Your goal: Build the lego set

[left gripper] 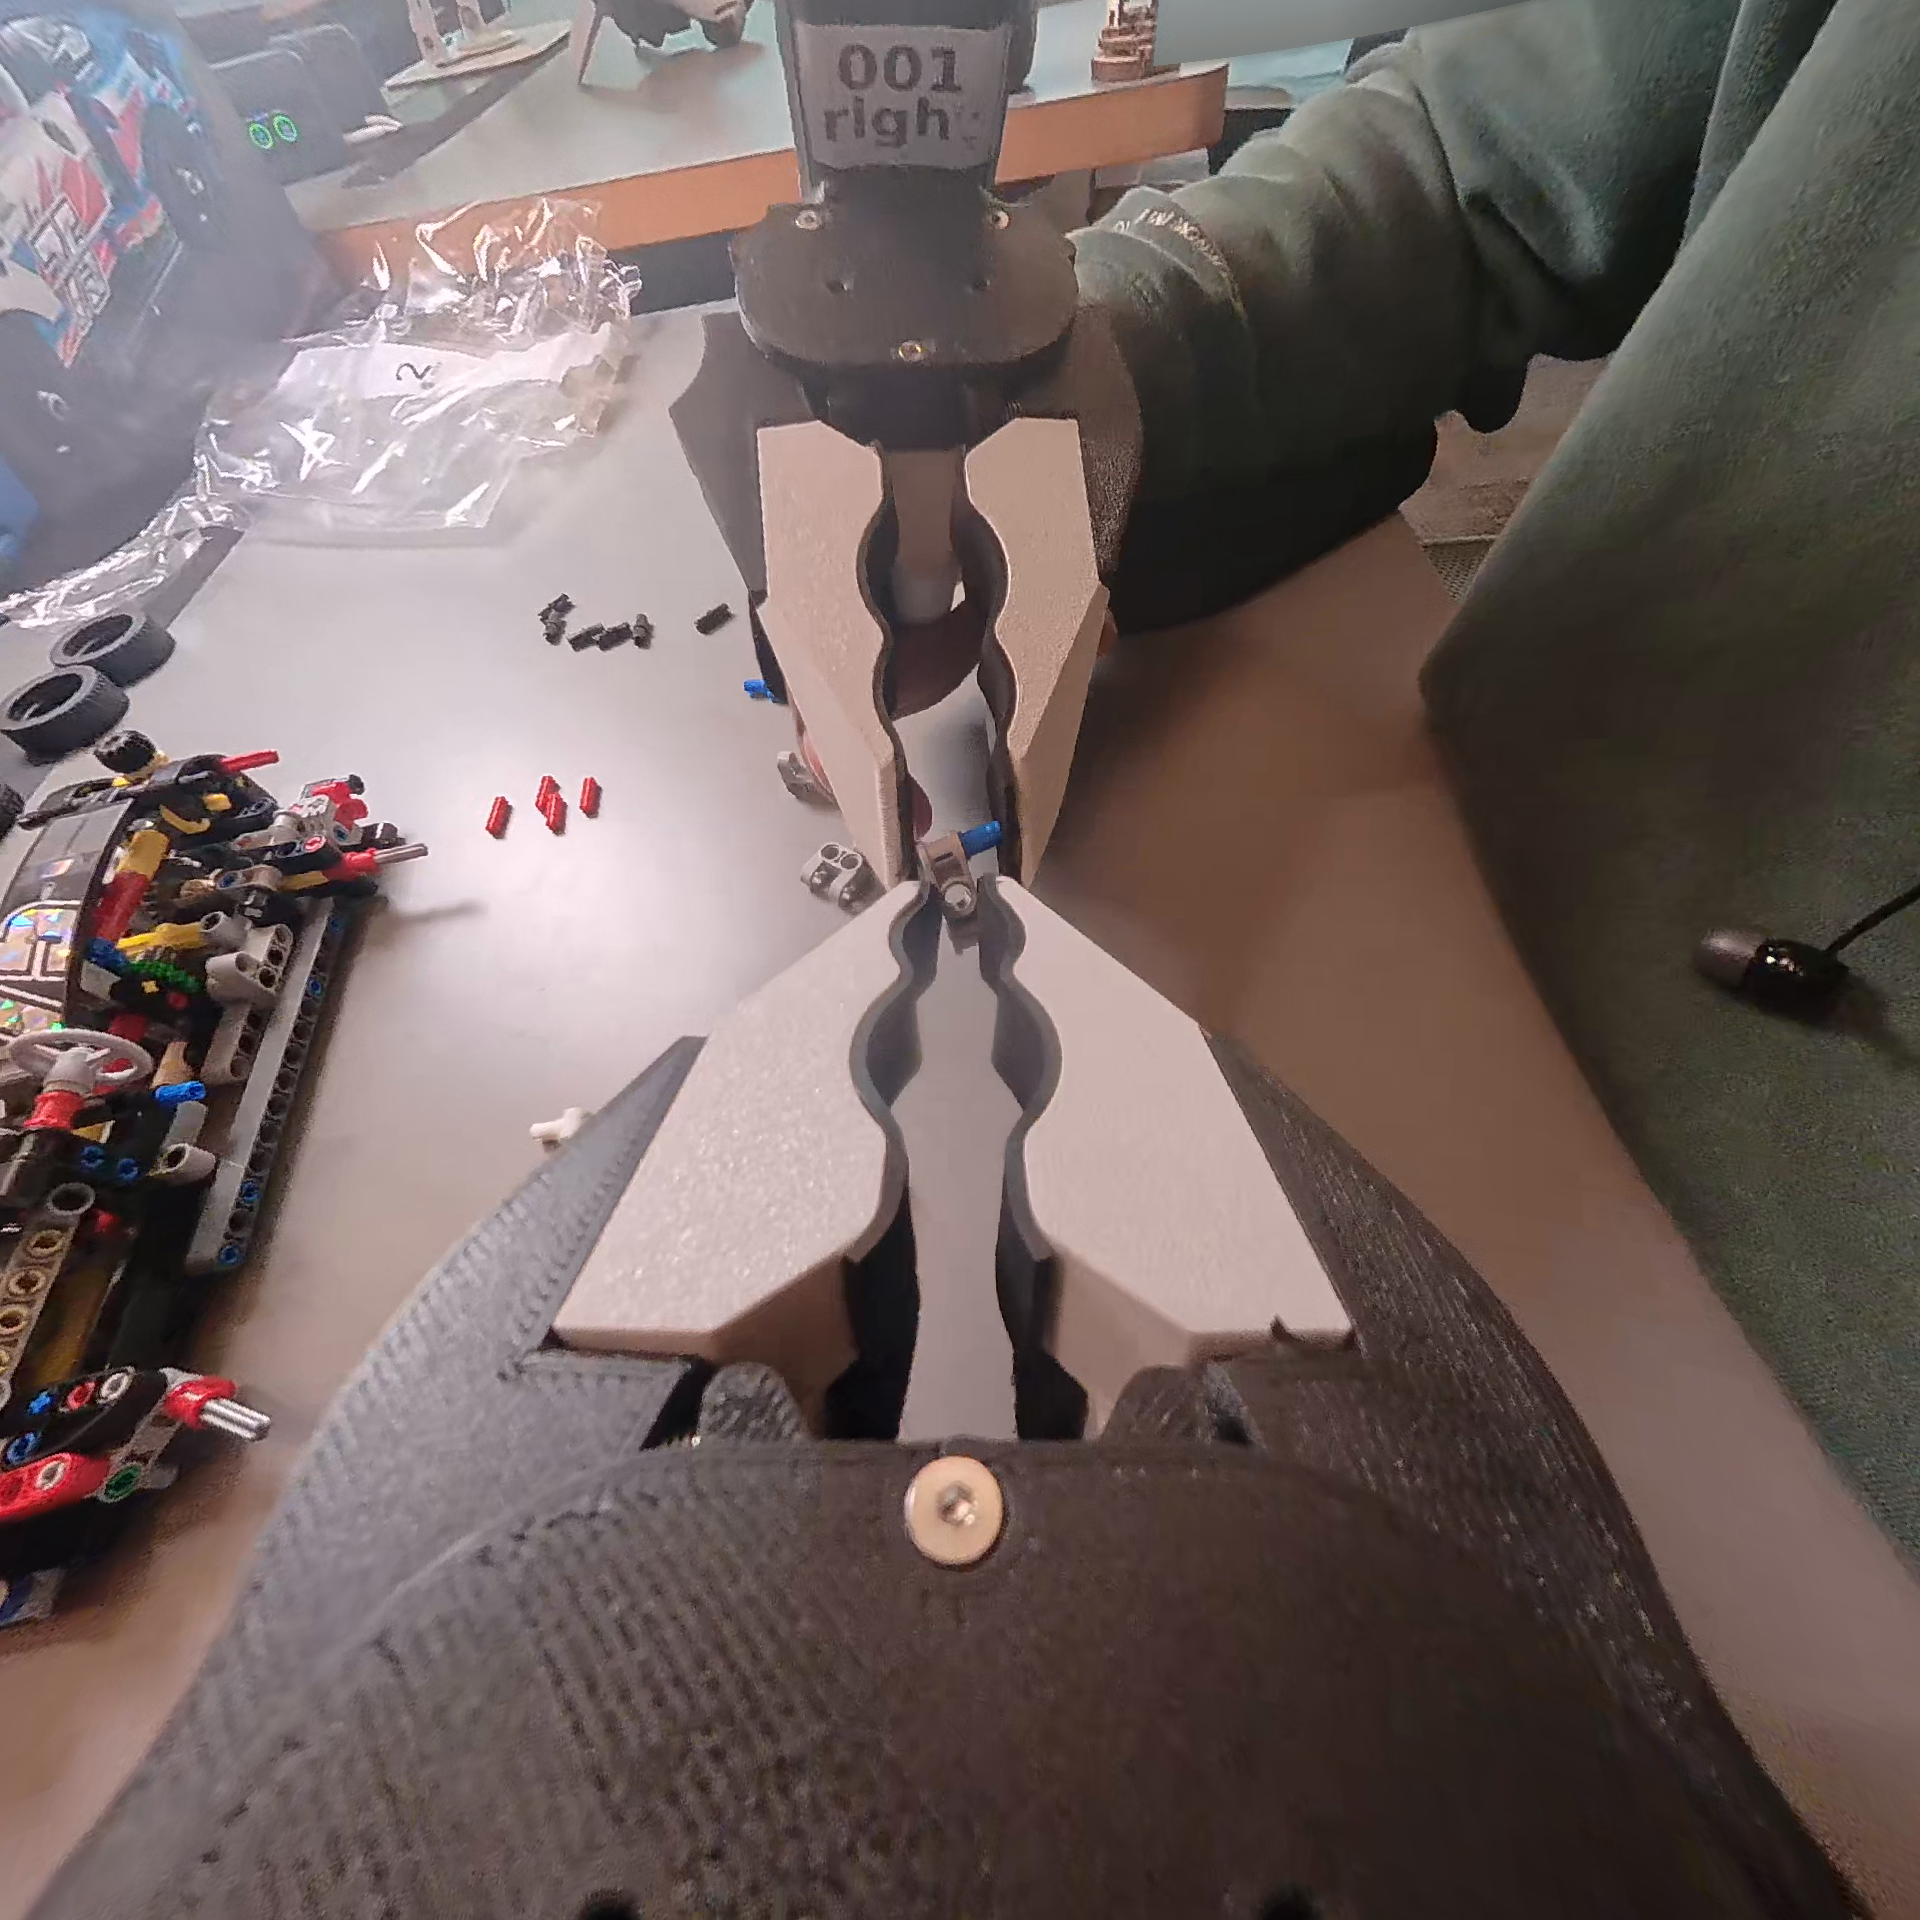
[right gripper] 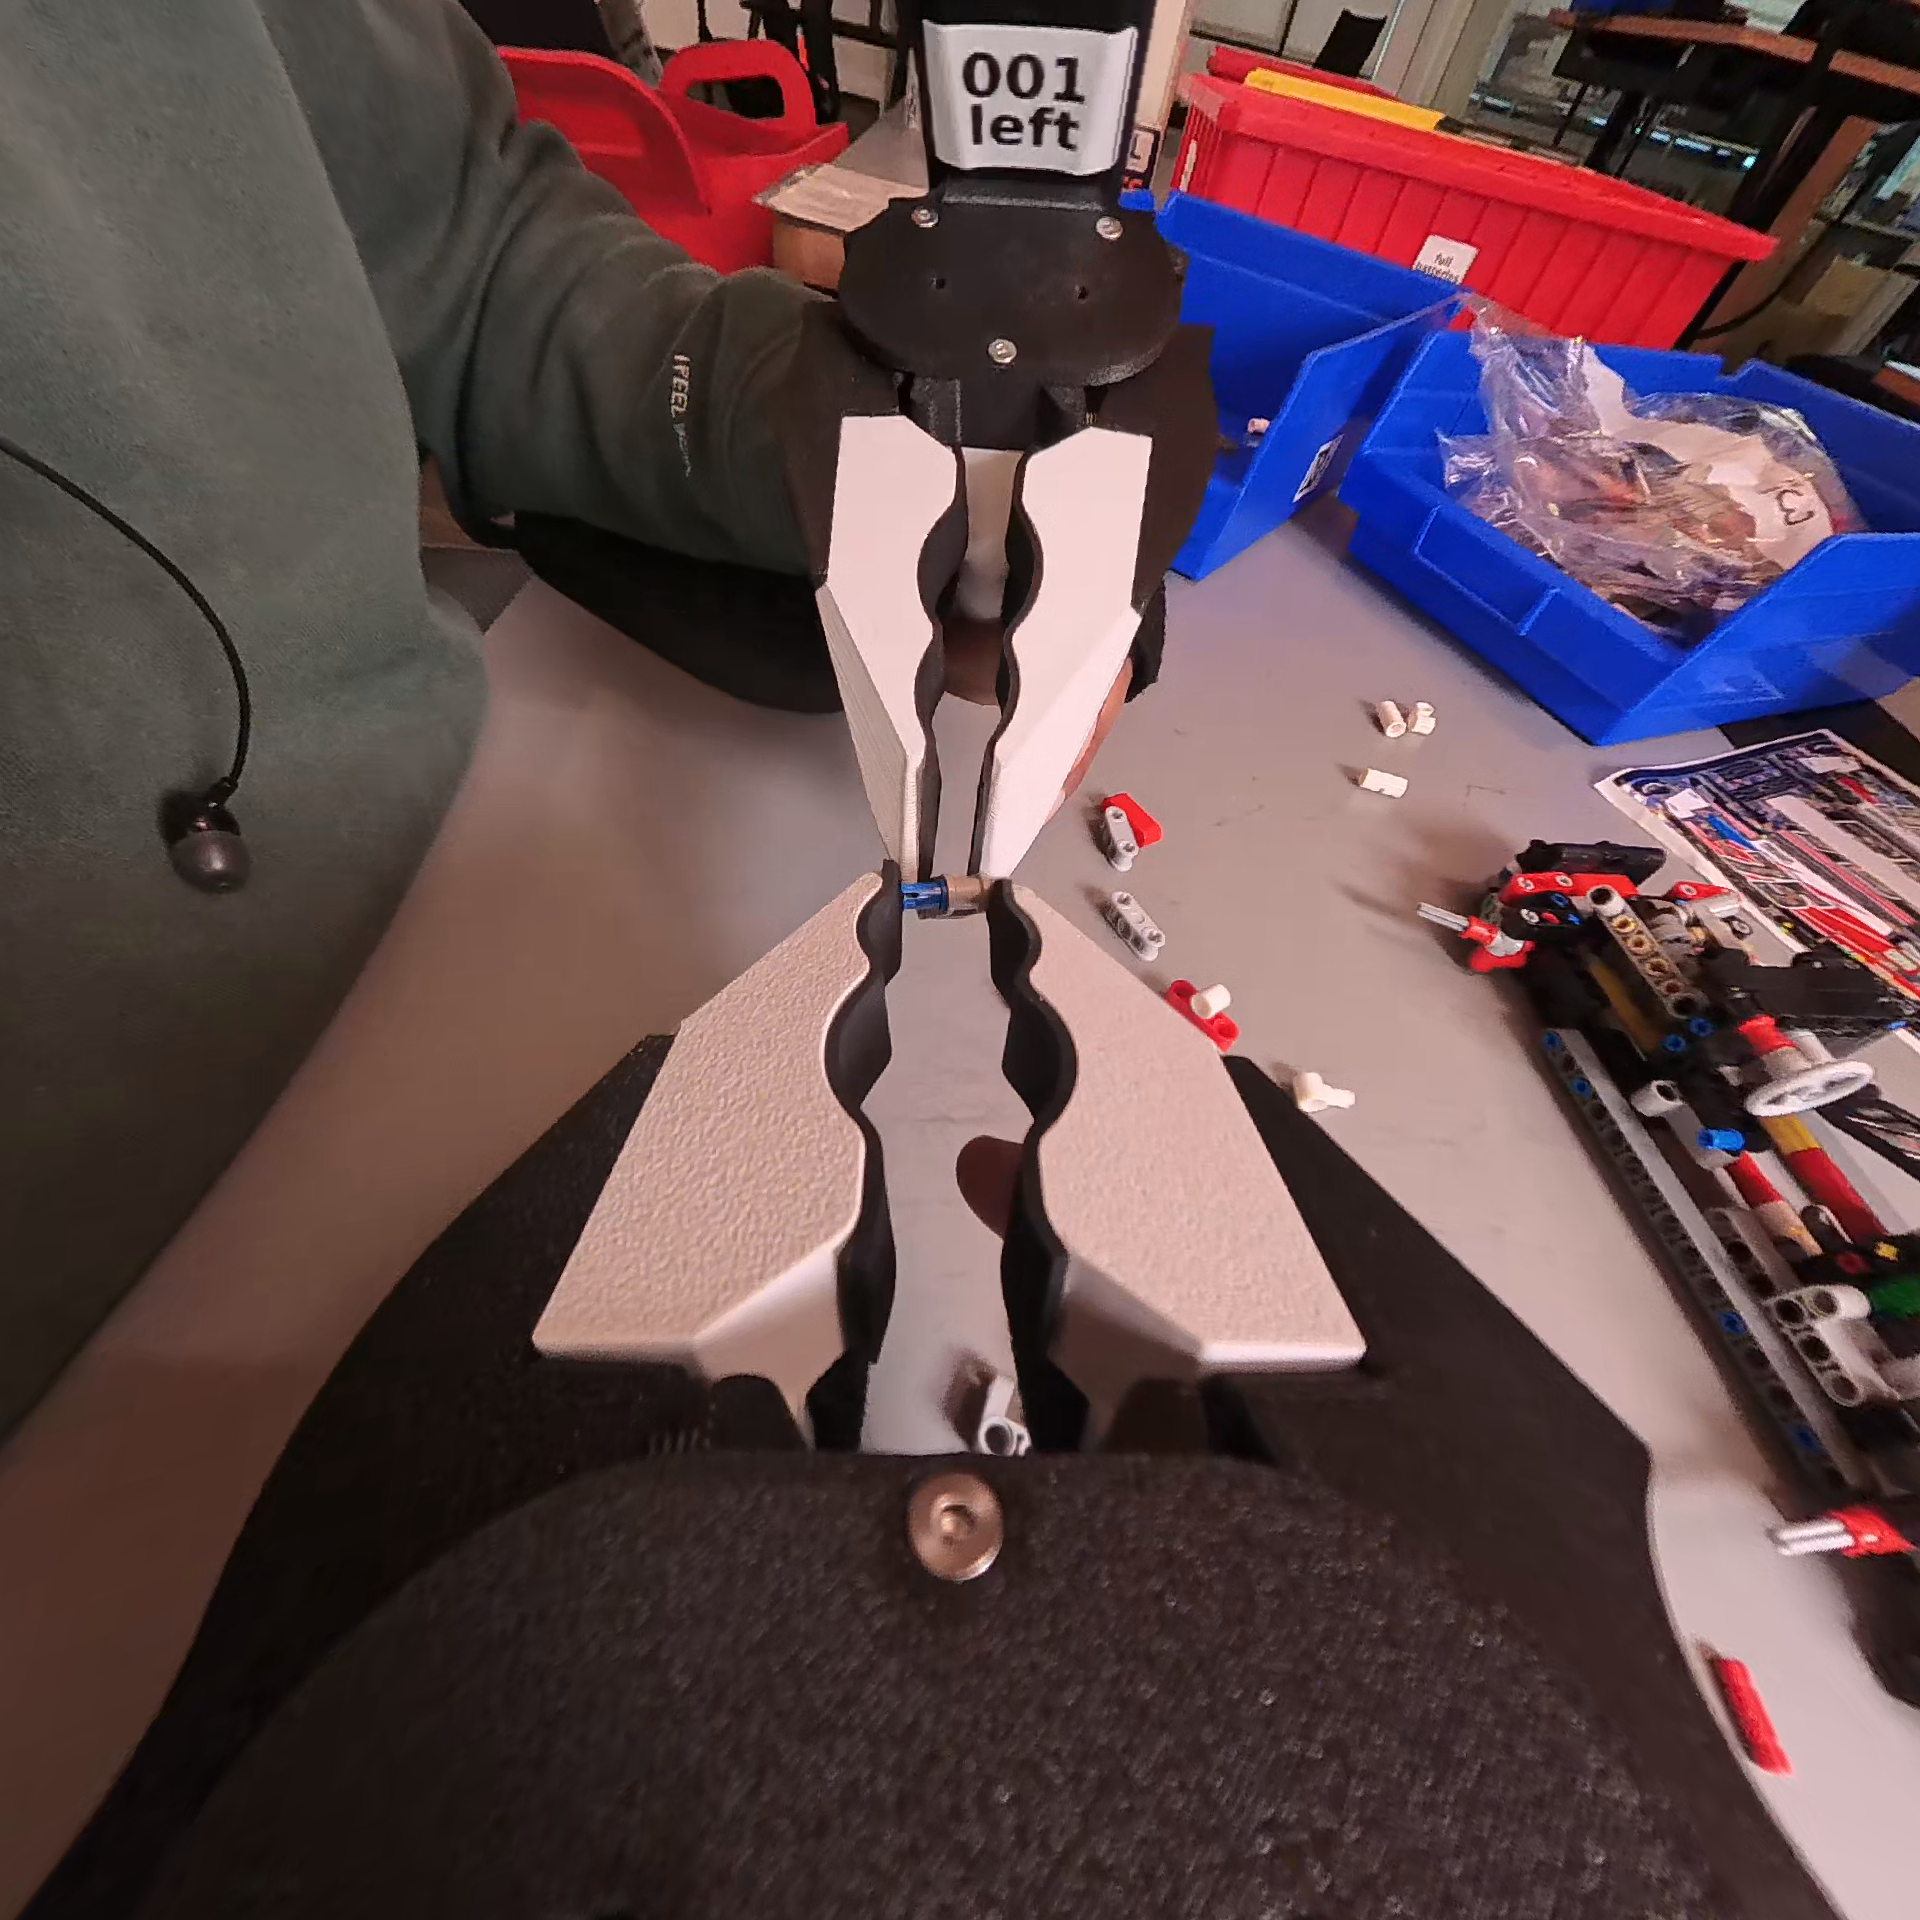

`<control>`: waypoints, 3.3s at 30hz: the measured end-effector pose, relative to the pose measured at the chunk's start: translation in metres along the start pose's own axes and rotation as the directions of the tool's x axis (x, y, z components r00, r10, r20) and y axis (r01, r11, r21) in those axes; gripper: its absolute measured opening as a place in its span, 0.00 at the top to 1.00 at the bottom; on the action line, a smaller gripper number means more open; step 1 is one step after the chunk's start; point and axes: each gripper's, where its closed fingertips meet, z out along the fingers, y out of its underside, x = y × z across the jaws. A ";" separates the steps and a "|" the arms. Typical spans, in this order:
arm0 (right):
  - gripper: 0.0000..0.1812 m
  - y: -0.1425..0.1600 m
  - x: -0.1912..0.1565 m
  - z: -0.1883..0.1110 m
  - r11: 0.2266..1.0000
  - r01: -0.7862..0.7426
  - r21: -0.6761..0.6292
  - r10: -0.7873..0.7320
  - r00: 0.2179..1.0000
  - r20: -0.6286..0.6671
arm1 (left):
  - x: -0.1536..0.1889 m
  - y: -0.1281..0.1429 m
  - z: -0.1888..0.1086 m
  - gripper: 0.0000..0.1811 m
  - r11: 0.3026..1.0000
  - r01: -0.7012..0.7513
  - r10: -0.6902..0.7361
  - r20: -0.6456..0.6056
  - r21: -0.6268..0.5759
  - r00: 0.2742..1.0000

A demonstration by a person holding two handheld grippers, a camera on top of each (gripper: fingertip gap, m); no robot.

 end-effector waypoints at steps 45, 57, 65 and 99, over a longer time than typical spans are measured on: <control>0.95 0.052 0.053 -0.011 0.964 -0.053 -0.261 -0.019 0.963 -0.268 | -0.013 0.081 -0.005 0.97 0.911 0.113 -0.105 0.042 -0.397 0.994; 0.95 0.051 0.060 -0.007 0.958 -0.052 -0.283 -0.042 0.948 -0.314 | -0.068 0.067 -0.028 0.88 0.940 0.267 -0.203 0.279 -0.214 0.939; 0.95 0.051 0.051 0.001 0.944 -0.002 -0.330 -0.098 0.954 -0.284 | -0.079 0.086 -0.003 0.88 0.911 0.226 -0.118 0.308 -0.345 0.944; 0.92 0.032 0.011 0.015 0.923 -0.175 -0.343 0.149 0.984 -0.103 | -0.019 0.042 0.001 0.92 0.978 -0.051 0.070 0.085 -0.204 0.994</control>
